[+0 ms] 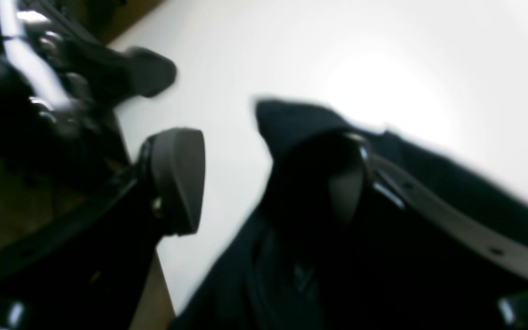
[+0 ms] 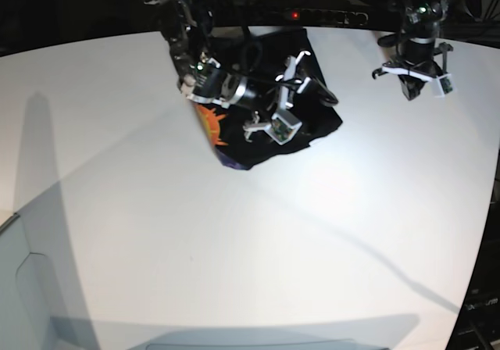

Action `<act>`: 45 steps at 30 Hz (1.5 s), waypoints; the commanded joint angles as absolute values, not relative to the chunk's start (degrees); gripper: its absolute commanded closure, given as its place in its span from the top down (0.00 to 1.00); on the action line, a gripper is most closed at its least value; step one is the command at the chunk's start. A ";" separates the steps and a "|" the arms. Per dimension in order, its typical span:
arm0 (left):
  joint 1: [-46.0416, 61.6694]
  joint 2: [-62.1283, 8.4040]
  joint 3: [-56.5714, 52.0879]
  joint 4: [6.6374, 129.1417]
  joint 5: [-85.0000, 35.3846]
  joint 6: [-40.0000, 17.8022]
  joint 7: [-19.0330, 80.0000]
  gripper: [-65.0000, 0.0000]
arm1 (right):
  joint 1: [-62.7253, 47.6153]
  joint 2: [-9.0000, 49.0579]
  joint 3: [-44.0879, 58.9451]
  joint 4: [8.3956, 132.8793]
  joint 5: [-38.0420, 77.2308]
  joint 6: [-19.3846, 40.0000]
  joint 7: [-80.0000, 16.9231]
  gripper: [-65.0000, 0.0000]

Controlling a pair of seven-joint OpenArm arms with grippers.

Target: Fold the T-shirt properly

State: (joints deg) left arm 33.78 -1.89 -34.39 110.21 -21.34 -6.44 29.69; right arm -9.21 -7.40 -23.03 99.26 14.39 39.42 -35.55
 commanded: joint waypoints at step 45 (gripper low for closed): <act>34.24 -2.86 -40.31 113.45 -31.60 -6.64 28.62 0.37 | -17.19 5.32 -29.05 109.58 0.84 38.02 -25.01 0.65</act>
State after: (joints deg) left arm 33.78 -2.37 -39.99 112.60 -31.20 -6.31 29.85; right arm -17.45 5.67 -28.82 108.64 -0.25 38.48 -26.55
